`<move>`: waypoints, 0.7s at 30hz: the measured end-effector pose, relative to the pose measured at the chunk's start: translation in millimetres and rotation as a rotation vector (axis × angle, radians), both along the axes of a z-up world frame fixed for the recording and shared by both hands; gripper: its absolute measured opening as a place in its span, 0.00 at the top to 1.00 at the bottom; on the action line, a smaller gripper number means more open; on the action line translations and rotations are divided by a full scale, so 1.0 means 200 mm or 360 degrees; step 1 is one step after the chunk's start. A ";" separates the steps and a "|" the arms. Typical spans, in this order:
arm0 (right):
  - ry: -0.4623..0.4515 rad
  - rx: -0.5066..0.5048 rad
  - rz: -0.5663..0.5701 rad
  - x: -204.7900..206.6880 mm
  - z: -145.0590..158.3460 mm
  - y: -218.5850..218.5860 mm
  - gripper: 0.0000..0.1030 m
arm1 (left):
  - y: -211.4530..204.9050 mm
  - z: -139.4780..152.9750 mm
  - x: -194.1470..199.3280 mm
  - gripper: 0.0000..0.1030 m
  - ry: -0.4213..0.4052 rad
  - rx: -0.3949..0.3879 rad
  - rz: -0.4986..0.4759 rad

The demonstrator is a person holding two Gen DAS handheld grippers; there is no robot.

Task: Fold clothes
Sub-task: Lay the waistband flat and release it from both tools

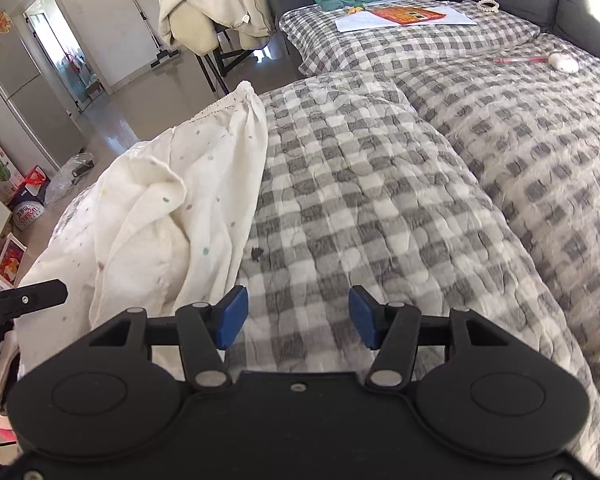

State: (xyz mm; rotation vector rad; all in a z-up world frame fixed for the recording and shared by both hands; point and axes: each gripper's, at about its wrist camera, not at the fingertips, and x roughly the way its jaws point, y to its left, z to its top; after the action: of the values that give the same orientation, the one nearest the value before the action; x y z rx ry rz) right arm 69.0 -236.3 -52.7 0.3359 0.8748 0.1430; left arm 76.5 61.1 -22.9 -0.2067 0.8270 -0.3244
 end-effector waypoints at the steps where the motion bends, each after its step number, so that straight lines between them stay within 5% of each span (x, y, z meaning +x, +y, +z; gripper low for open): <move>1: 0.0001 0.0029 0.0013 -0.03 0.00 0.00 0.44 | 0.00 0.00 -0.02 0.35 -0.0008 -0.0023 -0.0016; 9: 0.0073 0.0262 0.0302 -0.14 -0.02 0.07 0.59 | -0.09 -0.03 -0.02 0.35 -0.0027 -0.0080 -0.0108; 14: 0.0060 0.0329 0.0361 -0.13 -0.03 0.08 0.92 | -0.13 -0.05 0.00 0.35 -0.0012 -0.0084 -0.0145; 16: 0.0085 0.0398 0.0379 -0.12 -0.03 0.07 0.96 | -0.13 -0.04 0.00 0.35 -0.0012 -0.0092 -0.0158; 21: -0.0083 0.0279 0.0316 -0.17 0.11 -0.05 0.97 | -0.12 -0.04 -0.01 0.35 0.0001 -0.0111 -0.0187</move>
State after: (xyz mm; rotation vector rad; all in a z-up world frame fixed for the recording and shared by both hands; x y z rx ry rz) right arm 34.1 -245.8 -30.8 0.4069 0.8446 0.4123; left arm 74.4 36.9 -30.3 -0.2237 0.8311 -0.4639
